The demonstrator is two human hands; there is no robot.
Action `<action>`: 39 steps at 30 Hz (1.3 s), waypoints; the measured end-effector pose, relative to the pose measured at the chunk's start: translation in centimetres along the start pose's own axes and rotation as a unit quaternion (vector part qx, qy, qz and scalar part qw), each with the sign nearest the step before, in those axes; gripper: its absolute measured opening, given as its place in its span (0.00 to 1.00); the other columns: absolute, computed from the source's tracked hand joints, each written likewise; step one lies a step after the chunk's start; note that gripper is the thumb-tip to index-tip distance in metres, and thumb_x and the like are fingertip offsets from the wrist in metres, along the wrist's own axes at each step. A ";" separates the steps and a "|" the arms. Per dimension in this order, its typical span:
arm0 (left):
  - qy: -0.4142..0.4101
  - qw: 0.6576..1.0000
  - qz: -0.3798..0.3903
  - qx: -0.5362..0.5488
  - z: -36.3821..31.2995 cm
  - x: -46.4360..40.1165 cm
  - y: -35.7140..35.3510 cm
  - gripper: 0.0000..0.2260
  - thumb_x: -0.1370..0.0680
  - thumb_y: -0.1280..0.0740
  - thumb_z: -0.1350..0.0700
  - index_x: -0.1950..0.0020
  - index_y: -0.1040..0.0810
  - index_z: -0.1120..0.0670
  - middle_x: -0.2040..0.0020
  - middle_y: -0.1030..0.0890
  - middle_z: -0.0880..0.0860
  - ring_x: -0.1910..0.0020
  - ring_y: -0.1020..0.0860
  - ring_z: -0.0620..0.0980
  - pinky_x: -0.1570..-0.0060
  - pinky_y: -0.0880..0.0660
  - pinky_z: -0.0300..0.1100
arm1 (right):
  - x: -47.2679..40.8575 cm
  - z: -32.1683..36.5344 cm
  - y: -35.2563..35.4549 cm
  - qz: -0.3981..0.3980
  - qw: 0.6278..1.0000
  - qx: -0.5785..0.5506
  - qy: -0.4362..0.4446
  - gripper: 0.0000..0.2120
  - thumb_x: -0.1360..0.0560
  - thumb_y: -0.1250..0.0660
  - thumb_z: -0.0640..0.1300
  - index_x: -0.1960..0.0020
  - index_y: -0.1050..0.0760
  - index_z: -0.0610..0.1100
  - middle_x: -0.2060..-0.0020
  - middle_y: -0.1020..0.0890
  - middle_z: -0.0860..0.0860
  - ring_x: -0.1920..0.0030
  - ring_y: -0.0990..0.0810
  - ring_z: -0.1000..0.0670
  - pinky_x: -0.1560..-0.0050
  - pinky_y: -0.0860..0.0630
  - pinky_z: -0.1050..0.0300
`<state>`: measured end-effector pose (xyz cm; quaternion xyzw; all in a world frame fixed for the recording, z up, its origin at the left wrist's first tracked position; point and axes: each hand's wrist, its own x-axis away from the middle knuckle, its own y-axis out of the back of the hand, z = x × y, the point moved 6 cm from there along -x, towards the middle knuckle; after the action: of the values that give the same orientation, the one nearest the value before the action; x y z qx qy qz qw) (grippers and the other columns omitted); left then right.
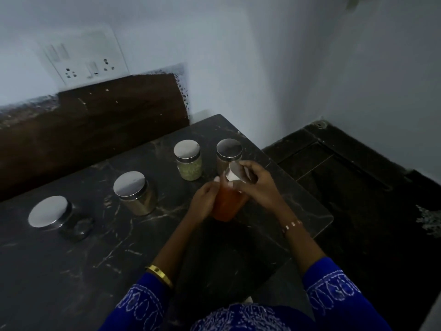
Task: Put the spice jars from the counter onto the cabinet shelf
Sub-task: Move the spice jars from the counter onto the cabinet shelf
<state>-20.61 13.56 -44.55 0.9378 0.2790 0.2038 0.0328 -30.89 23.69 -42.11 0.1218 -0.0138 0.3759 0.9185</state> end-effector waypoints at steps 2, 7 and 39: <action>0.021 0.998 0.038 0.048 -0.8 0.7 1.4 0.20 0.20 0.51 0.44 0.33 0.33 0.52 0.41 0.27 0.55 0.45 0.26 0.52 0.42 0.29 0.50 | -0.4 1.5 -0.6 0.030 0.998 -0.055 0.031 0.22 0.29 0.29 0.41 0.37 0.29 0.49 0.42 0.26 0.54 0.38 0.27 0.45 0.42 0.24 0.45; 0.093 0.943 0.172 0.267 -1.9 3.8 3.1 0.14 0.23 0.48 0.45 0.41 0.31 0.46 0.43 0.25 0.56 0.46 0.24 0.57 0.46 0.27 0.53 | -1.0 4.4 -2.7 0.085 0.964 -0.246 0.056 0.27 0.30 0.34 0.49 0.33 0.33 0.43 0.38 0.27 0.43 0.44 0.23 0.43 0.55 0.20 0.53; -0.286 0.918 -0.207 0.182 -15.9 7.7 17.7 0.19 0.22 0.40 0.58 0.30 0.33 0.51 0.36 0.26 0.53 0.40 0.24 0.50 0.47 0.22 0.42 | -4.4 22.7 -11.9 0.233 0.940 -0.190 0.158 0.14 0.22 0.42 0.51 0.38 0.33 0.51 0.44 0.23 0.48 0.43 0.22 0.48 0.42 0.24 0.51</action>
<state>-12.09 1.99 -24.07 0.8670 0.4782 -0.1386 -0.0186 -24.30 7.18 -23.19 -0.1228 0.0325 0.5842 0.8016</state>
